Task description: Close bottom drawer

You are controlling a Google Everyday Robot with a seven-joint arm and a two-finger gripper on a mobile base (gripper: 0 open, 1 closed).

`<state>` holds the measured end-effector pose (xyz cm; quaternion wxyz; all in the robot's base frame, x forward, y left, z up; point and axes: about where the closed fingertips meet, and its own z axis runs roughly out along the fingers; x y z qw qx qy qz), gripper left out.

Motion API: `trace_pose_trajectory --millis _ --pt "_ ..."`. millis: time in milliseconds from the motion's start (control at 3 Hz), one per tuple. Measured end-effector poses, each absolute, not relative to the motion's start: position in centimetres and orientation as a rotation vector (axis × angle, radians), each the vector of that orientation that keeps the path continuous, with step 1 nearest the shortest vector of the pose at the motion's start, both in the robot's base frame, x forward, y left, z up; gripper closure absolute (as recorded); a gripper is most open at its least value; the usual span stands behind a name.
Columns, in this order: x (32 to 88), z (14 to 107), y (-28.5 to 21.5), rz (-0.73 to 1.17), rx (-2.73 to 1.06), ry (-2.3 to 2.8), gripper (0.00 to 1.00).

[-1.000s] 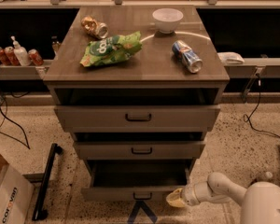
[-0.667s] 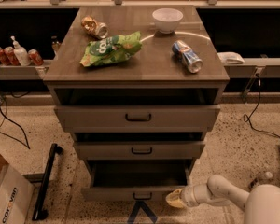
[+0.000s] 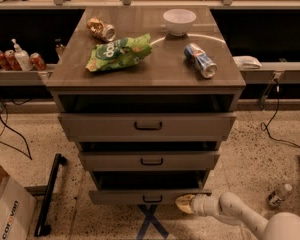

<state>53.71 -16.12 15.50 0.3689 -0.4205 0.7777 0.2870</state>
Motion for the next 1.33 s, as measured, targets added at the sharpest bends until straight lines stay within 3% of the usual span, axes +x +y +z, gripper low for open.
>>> trace_pose_trajectory --millis 333,1333 --pt "56.49 14.92 -16.79 0.677 -1.015 1.974 1.00" --pt "56.31 14.79 -16.20 0.689 -1.022 1.973 0.34"
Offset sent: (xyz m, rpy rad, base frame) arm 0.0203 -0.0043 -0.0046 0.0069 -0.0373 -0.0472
